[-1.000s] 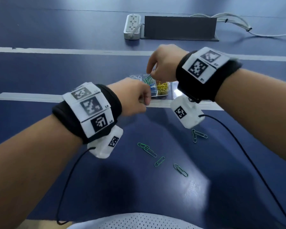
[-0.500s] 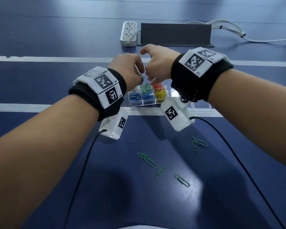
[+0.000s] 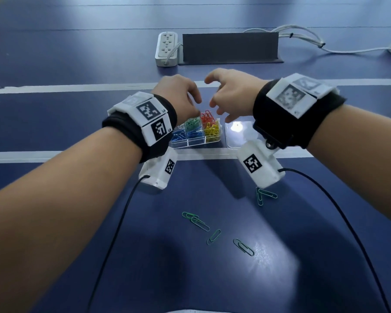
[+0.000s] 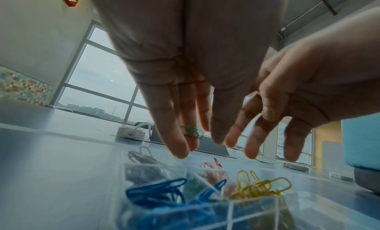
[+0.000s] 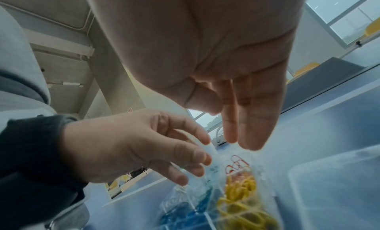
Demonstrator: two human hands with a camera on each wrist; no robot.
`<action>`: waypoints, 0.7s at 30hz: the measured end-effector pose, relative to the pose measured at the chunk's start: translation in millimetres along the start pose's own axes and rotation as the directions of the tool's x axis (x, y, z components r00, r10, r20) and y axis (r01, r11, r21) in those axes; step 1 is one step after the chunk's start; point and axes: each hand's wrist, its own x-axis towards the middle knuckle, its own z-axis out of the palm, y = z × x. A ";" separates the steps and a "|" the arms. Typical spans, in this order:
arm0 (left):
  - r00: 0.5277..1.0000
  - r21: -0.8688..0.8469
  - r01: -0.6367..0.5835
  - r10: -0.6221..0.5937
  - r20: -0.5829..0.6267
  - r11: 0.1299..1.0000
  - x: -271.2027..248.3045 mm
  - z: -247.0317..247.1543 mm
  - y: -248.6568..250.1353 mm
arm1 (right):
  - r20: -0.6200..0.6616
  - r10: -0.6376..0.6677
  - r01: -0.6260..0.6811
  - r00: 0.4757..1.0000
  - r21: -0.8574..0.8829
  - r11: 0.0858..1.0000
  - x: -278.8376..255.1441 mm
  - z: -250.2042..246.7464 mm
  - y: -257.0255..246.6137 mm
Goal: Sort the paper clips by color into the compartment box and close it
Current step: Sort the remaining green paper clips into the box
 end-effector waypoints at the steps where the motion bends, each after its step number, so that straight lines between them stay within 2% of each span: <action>1: 1.000 -0.012 -0.004 0.003 -0.009 1.000 0.7 0.2 0.5 | 0.000 -0.007 0.007 1.000 -0.037 0.999 -3.8 -2.2 5.3; 7: 0.999 -0.111 0.034 -0.038 -0.029 0.993 7.7 -2.0 -3.1 | -0.021 -0.151 0.137 0.988 -0.312 0.940 -44.9 -11.6 34.2; 9: 0.998 -0.086 0.027 -0.032 -0.051 0.996 14.5 -3.9 -4.3 | 0.014 -0.173 0.166 0.985 -0.373 0.913 -61.5 -9.7 46.0; 12: 0.998 0.110 0.017 -0.011 -0.055 0.994 28.0 -6.2 -10.1 | 0.128 -0.180 0.219 0.975 -0.443 0.869 -84.3 -3.7 62.7; 16: 0.998 0.383 -0.051 0.035 0.048 0.922 44.8 -4.7 -17.4 | 0.231 -0.166 0.255 0.959 -0.437 0.863 -106.3 5.2 81.2; 21: 0.982 0.535 -0.114 0.013 0.190 0.837 60.3 1.6 -21.2 | 0.276 -0.186 0.300 0.943 -0.461 0.835 -116.2 15.2 94.4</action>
